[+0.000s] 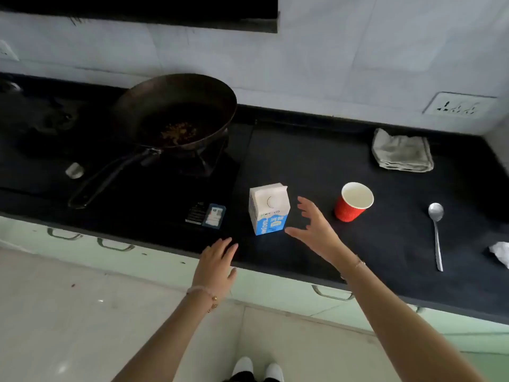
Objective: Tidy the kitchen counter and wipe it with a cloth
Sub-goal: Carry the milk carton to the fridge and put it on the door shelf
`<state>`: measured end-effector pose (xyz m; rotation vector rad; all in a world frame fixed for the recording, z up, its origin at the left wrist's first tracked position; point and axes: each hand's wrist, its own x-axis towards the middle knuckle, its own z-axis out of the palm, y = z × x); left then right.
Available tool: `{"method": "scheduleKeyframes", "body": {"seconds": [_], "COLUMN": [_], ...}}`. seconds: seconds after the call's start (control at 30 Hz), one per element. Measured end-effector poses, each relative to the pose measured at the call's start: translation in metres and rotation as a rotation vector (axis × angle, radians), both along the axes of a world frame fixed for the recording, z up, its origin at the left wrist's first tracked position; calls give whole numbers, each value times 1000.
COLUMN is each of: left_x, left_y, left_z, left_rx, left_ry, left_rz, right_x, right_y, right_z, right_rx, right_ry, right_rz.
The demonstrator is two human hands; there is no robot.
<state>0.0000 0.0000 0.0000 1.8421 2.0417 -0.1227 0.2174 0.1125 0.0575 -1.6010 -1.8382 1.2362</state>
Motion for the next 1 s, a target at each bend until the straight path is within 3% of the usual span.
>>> {"method": "scheduleKeyframes", "body": {"seconds": [0.43,0.73,1.0], "left_x": [1,3,5], "left_y": [-3,-4,-4], "left_z": [-27,-30,-15], "left_rx": [37,35,14], "left_ry": [27,87,59], "left_rz": [-38,-47,-66], "right_x": [-23,-26,-12], "right_y": [53,41,10], "right_z": [0,-3,32], "right_rx": [-112,6,-37], "right_ry": [177,261,378], "right_rz": [240,-8,-179]}}
